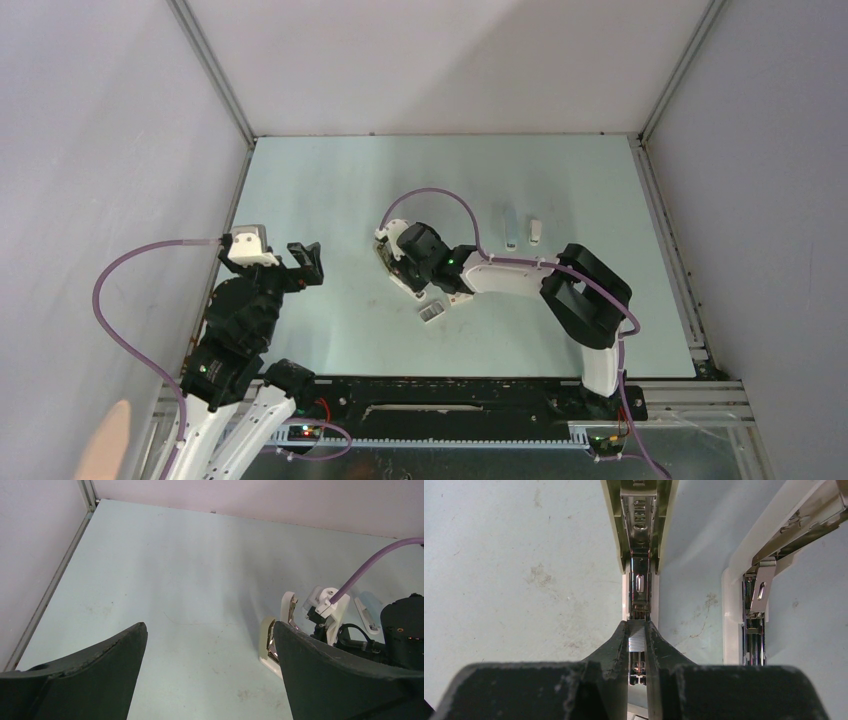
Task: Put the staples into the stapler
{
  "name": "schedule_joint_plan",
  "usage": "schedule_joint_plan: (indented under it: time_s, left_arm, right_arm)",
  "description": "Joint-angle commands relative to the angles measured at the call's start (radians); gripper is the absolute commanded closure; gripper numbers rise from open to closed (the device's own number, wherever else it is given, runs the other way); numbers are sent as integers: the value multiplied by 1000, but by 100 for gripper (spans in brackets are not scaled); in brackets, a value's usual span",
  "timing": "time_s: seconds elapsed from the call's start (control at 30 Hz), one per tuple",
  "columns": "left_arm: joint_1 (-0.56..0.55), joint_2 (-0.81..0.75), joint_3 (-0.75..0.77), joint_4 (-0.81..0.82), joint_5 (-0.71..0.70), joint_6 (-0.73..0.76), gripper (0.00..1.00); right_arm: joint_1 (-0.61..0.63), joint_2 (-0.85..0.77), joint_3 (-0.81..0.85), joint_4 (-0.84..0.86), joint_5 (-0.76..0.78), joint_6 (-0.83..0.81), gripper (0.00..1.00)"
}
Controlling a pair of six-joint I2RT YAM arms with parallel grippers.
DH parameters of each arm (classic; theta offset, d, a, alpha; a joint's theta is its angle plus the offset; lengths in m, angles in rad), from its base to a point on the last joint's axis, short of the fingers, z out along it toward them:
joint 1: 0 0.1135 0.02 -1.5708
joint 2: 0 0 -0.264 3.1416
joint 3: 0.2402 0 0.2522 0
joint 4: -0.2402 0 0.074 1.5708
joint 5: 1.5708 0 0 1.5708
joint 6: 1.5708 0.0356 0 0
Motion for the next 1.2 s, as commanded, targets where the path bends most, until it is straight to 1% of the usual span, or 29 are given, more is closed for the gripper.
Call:
schedule_joint_plan:
  time_s: [0.0, 0.4, 0.63, 1.17]
  left_arm:
    - [9, -8, -9, 29, 16, 2, 0]
    - [9, -8, -9, 29, 16, 2, 0]
    - [9, -8, -9, 29, 19, 2, 0]
    - [9, -5, -9, 29, 21, 2, 0]
  right_arm:
    - [9, -51, 1, 30, 42, 4, 88]
    - [20, -67, 0, 35, 46, -44, 88]
    - [19, -48, 1, 31, 36, -70, 88]
    - [10, -17, 1, 36, 8, -66, 89]
